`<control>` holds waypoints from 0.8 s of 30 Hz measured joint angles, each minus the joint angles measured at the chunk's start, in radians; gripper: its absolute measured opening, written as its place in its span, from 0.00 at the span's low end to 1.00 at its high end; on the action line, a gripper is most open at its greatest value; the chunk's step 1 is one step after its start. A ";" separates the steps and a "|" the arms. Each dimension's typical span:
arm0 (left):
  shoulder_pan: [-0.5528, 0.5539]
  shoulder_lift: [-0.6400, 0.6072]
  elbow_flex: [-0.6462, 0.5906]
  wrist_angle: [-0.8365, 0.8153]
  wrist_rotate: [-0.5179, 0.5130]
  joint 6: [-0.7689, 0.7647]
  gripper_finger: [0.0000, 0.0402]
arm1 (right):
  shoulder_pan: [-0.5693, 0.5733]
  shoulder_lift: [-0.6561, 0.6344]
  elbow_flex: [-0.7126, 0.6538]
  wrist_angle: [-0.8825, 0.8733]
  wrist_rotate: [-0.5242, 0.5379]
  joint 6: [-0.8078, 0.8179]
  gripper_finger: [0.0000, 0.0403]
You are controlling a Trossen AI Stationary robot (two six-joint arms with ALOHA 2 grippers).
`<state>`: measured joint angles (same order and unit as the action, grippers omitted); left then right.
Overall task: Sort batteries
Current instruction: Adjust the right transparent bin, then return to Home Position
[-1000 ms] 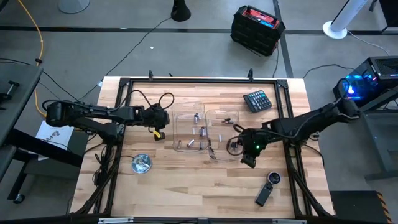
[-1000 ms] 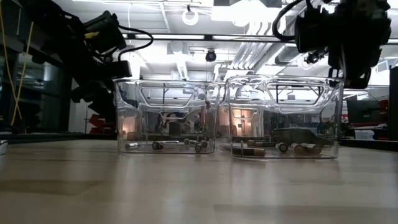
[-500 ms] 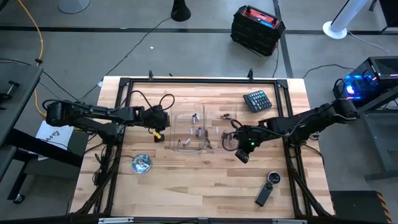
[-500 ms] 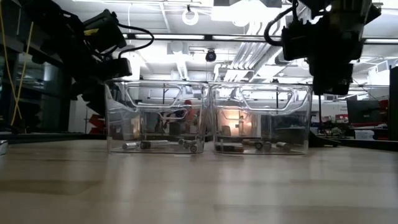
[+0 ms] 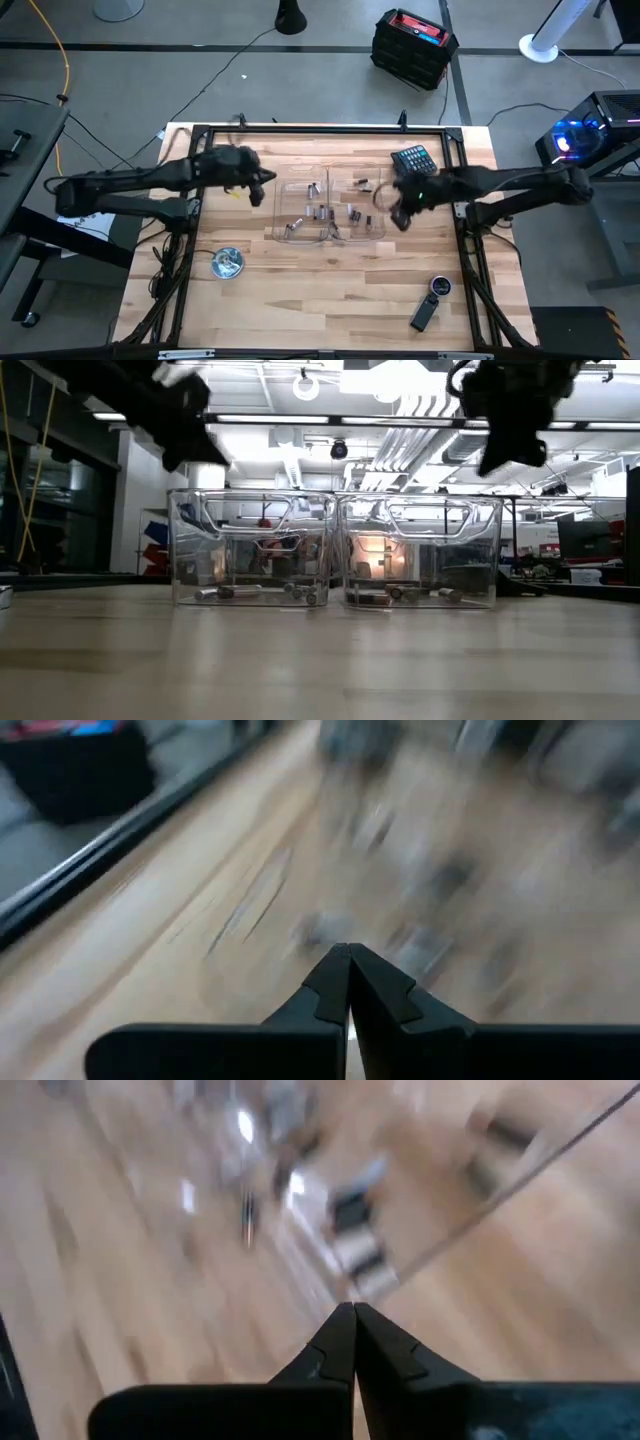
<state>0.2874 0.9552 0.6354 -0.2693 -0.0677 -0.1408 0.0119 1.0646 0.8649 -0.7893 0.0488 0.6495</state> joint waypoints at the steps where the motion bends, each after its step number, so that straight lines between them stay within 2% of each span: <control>1: 0.005 -0.037 -0.019 0.067 0.037 -0.075 0.00 | -0.028 -0.017 0.002 0.023 0.011 0.000 0.00; 4: -0.019 -0.141 -0.107 0.303 0.064 -0.214 0.00 | -0.105 -0.052 0.002 0.124 0.016 -0.002 0.00; 8: -0.089 -0.237 -0.256 0.541 -0.055 -0.294 0.00 | -0.193 -0.067 0.002 0.283 -0.024 -0.026 0.00; 11: -0.147 -0.262 -0.356 0.623 -0.129 -0.319 0.00 | -0.246 -0.067 0.002 0.370 -0.074 -0.044 0.00; 19: -0.229 -0.269 -0.576 0.941 -0.147 -0.355 0.00 | -0.319 -0.066 0.034 0.368 -0.084 -0.029 0.00; 21: -0.230 -0.269 -0.624 0.988 -0.147 -0.369 0.00 | -0.320 -0.069 0.034 0.356 -0.097 -0.029 0.00; 24: -0.228 -0.272 -0.623 0.894 -0.133 -0.380 0.00 | -0.302 -0.082 0.034 0.290 -0.110 -0.016 0.00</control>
<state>0.0597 0.6835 0.0121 0.6242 -0.2010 -0.5207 -0.2904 0.9826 0.8988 -0.4989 -0.0611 0.6332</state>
